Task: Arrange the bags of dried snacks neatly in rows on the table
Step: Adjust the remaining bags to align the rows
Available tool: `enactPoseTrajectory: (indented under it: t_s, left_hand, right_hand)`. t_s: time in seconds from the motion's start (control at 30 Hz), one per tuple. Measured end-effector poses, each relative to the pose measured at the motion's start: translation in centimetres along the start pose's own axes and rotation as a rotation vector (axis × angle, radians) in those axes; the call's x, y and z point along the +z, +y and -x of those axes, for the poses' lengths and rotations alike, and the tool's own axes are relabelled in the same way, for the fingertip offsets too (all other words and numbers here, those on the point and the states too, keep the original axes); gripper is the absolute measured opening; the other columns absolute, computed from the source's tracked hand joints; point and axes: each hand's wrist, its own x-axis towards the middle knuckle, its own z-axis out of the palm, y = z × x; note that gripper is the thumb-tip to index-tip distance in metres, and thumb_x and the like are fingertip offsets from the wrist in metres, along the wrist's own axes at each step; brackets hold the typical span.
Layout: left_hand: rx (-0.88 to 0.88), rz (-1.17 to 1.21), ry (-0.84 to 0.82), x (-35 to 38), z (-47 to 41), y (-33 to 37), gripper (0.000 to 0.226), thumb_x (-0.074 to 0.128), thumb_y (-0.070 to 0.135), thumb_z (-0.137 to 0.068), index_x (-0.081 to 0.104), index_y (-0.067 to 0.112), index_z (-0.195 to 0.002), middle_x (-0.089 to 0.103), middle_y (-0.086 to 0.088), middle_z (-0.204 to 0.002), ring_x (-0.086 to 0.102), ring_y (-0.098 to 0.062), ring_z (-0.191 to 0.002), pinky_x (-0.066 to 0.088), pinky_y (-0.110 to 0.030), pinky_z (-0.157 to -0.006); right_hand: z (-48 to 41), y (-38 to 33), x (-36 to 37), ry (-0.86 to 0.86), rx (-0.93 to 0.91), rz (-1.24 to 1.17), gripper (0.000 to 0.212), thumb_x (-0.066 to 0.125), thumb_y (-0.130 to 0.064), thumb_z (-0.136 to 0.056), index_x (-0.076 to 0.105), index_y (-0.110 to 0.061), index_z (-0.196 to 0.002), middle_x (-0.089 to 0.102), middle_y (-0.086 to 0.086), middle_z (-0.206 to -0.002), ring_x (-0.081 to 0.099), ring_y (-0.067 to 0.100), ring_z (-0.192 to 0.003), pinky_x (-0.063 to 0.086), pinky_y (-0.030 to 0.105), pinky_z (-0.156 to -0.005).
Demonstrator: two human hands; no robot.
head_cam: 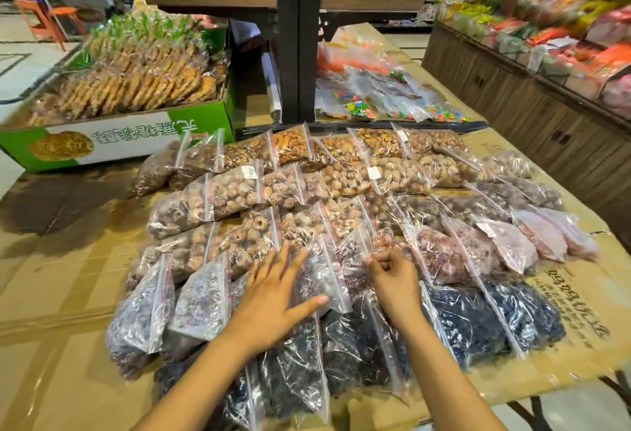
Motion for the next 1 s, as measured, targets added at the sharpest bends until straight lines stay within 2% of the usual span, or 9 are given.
enactPoseTrajectory:
  t_s: [0.17, 0.23, 0.3, 0.4, 0.53, 0.6, 0.67, 0.83, 1.0]
  left_hand:
    - [-0.039, 0.066, 0.196, -3.6, -0.1, -1.9, 0.086, 0.022, 0.081, -0.078, -0.011, 0.042, -0.147, -0.027, 0.008, -0.153, -0.021, -0.014, -0.142, -0.008, -0.043, -0.113]
    - [-0.112, 0.128, 0.299, -5.5, -0.4, -4.4, 0.084, 0.030, 0.074, -0.081, -0.002, 0.037, -0.149, -0.016, 0.005, -0.156, -0.011, -0.017, -0.144, -0.001, -0.046, -0.116]
    - [-0.230, 0.204, 0.342, -7.1, -0.7, -8.3, 0.087, 0.036, 0.073, -0.081, 0.009, 0.029, -0.151, 0.002, -0.001, -0.159, 0.005, -0.024, -0.146, 0.012, -0.051, -0.117]
    - [-0.474, 0.283, 0.342, -9.0, -1.1, -13.7, 0.100, 0.042, 0.081, -0.073, 0.018, 0.021, -0.149, 0.026, -0.013, -0.154, 0.027, -0.035, -0.140, 0.028, -0.056, -0.110]
    - [-0.527, 0.589, 0.262, -9.3, -1.1, -17.5, 0.099, 0.066, 0.058, -0.075, 0.019, 0.011, -0.148, 0.035, -0.014, -0.150, 0.040, -0.033, -0.132, 0.033, -0.043, -0.105]
    - [-0.524, 0.621, 0.225, -8.2, -1.1, -19.7, 0.113, 0.072, 0.076, -0.053, 0.031, 0.020, -0.143, 0.047, -0.009, -0.142, 0.051, -0.029, -0.123, 0.040, -0.043, -0.102]
    - [-0.496, 0.575, 0.199, -5.9, -1.6, -22.9, 0.105, 0.070, 0.084, -0.040, 0.048, 0.031, -0.129, 0.060, -0.002, -0.126, 0.060, -0.024, -0.110, 0.047, -0.045, -0.096]
    - [-0.380, 0.384, 0.175, -5.1, -2.4, -25.0, 0.078, 0.072, 0.071, -0.044, 0.058, 0.037, -0.113, 0.063, 0.003, -0.116, 0.059, -0.021, -0.105, 0.049, -0.043, -0.090]
    - [-0.324, 0.442, 0.141, -5.9, -3.2, -25.6, 0.083, 0.079, 0.071, -0.044, 0.060, 0.032, -0.116, 0.062, 0.008, -0.117, 0.058, -0.016, -0.106, 0.048, -0.041, -0.092]
  right_hand:
    - [-0.7, -0.4, 0.4, 0.046, -0.017, 0.231, 0.013, 0.063, -0.013, -0.088, 0.052, -0.017, -0.082, 0.065, 0.002, -0.076, 0.060, 0.020, -0.060, 0.051, 0.033, -0.053]
    - [-1.1, -0.9, 0.9, 0.114, -0.088, 0.332, 0.016, 0.064, -0.019, -0.085, 0.050, -0.021, -0.094, 0.063, 0.002, -0.090, 0.062, 0.025, -0.079, 0.055, 0.039, -0.065]
    - [-1.4, -2.0, 2.0, 0.099, -0.132, 0.410, 0.028, 0.065, -0.022, -0.084, 0.051, -0.018, -0.108, 0.057, 0.002, -0.104, 0.056, 0.021, -0.095, 0.052, 0.031, -0.073]
    - [-1.8, -4.1, 5.0, -0.037, -0.169, 0.495, 0.046, 0.064, -0.032, -0.084, 0.048, -0.014, -0.123, 0.055, 0.004, -0.117, 0.054, 0.024, -0.108, 0.054, 0.039, -0.085]
    - [-2.1, -6.4, 9.5, -0.228, -0.175, 0.622, 0.051, 0.062, -0.039, -0.085, 0.046, -0.016, -0.128, 0.052, 0.006, -0.126, 0.042, 0.026, -0.126, 0.039, 0.048, -0.106]
    - [-2.4, -7.0, 11.3, -0.276, -0.161, 0.656, 0.045, 0.061, -0.041, -0.086, 0.050, -0.015, -0.120, 0.054, 0.008, -0.122, 0.048, 0.029, -0.121, 0.043, 0.049, -0.102]
    - [-2.8, -7.3, 12.7, -0.308, -0.141, 0.657, 0.036, 0.060, -0.041, -0.087, 0.054, -0.014, -0.110, 0.057, 0.006, -0.114, 0.054, 0.026, -0.111, 0.047, 0.046, -0.097]
    - [-4.3, -7.9, 15.5, -0.260, -0.190, 0.677, 0.037, 0.061, -0.056, -0.081, 0.052, -0.023, -0.067, 0.064, 0.005, -0.089, 0.059, 0.026, -0.095, 0.049, 0.047, -0.089]
    - [-5.2, -6.8, 17.7, -0.195, -0.112, 0.493, 0.033, 0.061, -0.064, -0.072, 0.052, -0.033, -0.069, 0.068, -0.003, -0.086, 0.062, 0.029, -0.099, 0.051, 0.049, -0.085]
